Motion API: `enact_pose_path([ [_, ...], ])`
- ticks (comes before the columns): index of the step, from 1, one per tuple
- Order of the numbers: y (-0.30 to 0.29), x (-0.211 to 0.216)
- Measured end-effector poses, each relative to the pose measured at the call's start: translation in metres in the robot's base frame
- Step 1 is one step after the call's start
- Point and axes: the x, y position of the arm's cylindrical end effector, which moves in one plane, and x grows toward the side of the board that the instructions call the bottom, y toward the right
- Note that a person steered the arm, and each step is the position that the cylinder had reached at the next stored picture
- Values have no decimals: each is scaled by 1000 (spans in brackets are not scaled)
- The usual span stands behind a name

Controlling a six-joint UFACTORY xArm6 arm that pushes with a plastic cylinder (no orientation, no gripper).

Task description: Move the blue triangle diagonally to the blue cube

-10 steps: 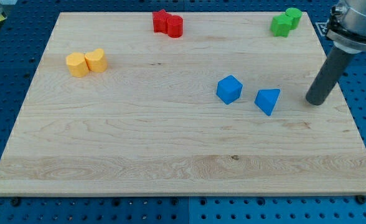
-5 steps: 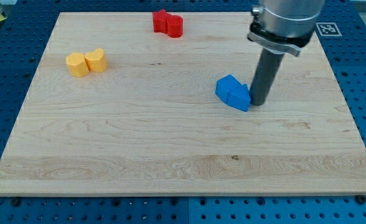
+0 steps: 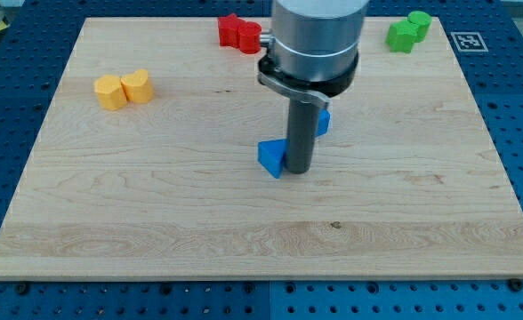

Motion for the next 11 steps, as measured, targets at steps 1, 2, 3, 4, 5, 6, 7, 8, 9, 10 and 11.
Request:
enact_pose_path([
  [1, -20, 18],
  [2, -29, 20],
  [3, -29, 9],
  [4, -29, -6],
  [5, -30, -24],
  [6, -40, -40],
  [7, -59, -61],
  [8, -78, -84],
  [9, -92, -108],
  [10, -104, -130],
  [11, -109, -137],
])
